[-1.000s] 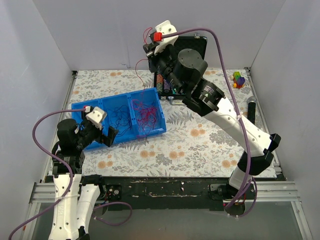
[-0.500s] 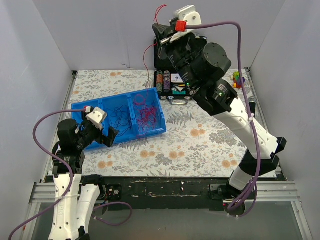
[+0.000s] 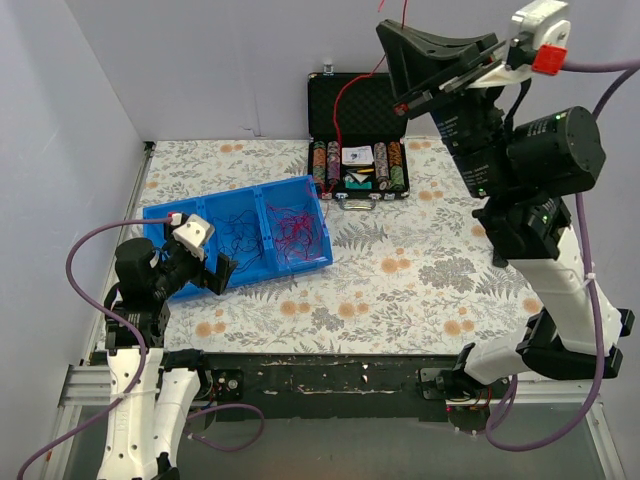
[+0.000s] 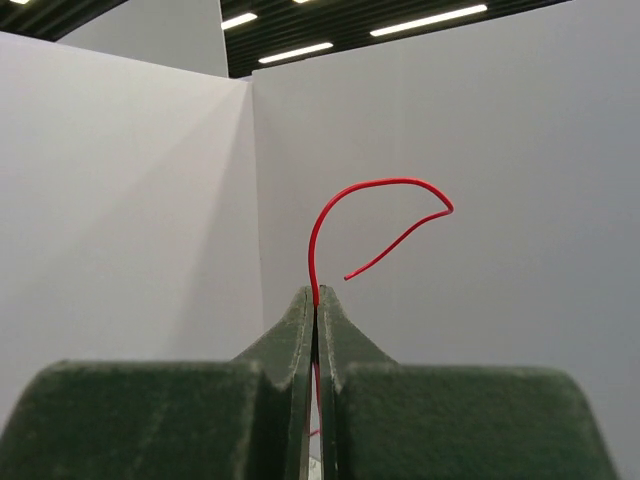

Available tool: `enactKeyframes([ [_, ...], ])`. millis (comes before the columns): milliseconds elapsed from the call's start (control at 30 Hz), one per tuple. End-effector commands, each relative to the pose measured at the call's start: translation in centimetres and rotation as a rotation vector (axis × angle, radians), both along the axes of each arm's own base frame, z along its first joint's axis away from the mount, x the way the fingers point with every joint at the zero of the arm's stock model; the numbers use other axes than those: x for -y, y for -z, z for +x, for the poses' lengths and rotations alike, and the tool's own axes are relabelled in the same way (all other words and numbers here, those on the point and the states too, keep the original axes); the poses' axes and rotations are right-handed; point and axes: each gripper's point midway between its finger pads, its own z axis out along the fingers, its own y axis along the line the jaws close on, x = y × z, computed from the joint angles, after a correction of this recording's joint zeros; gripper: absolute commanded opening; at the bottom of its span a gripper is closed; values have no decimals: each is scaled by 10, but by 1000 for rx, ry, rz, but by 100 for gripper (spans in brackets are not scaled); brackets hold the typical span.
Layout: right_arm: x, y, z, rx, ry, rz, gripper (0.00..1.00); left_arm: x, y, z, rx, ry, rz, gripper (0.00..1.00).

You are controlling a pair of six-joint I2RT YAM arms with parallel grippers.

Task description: Untangle the cables

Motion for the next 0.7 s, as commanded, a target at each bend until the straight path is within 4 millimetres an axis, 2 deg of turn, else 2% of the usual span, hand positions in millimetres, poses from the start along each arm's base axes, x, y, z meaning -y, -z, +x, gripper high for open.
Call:
enactKeyframes([
  [0,6,-8,-11,23,-43,39,1,5,2,-5,-13,25,-9,98],
  [233,-16,6,4,-8,-31,-8,1,4,3,-6,-14,24,-7,98],
  [667,-41,4,22,17,-3,-27,1,3,6,-9,-13,20,1,98],
])
